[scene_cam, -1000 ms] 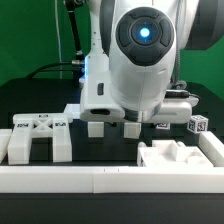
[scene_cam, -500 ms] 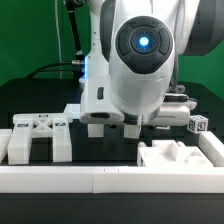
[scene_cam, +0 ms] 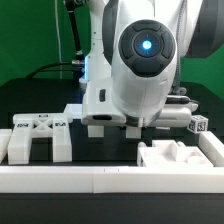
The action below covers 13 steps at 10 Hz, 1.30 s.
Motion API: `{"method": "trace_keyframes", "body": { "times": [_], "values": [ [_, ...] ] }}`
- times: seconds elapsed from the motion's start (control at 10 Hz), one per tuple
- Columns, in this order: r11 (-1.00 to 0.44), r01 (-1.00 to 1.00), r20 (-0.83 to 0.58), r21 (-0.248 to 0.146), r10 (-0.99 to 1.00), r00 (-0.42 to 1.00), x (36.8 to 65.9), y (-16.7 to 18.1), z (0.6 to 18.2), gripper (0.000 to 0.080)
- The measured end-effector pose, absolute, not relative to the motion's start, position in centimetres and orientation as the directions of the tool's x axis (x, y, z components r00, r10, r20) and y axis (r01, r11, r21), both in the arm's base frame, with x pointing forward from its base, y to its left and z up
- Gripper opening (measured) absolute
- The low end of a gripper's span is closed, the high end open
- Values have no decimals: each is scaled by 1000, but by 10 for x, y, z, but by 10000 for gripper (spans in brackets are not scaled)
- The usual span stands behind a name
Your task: Assemble chair
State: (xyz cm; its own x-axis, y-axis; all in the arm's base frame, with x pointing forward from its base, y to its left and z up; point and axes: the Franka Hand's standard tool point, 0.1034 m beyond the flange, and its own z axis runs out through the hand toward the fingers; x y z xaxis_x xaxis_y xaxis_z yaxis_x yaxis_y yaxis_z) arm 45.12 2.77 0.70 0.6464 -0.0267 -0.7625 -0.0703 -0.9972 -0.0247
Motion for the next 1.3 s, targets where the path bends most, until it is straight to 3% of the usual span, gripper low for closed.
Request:
{"method": "trace_keyframes", "body": {
  "times": [0.3, 0.7, 1.1, 1.3],
  "values": [
    [-998, -51, -752, -33, -9, 659, 463, 31, 23, 288],
    [-998, -38, -740, -55, 15, 672, 496, 33, 69, 289],
    [-998, -38, -738, -55, 15, 674, 498, 33, 68, 290],
    [-997, -44, -755, -71, 25, 656, 510, 30, 80, 290]
  ]
}}
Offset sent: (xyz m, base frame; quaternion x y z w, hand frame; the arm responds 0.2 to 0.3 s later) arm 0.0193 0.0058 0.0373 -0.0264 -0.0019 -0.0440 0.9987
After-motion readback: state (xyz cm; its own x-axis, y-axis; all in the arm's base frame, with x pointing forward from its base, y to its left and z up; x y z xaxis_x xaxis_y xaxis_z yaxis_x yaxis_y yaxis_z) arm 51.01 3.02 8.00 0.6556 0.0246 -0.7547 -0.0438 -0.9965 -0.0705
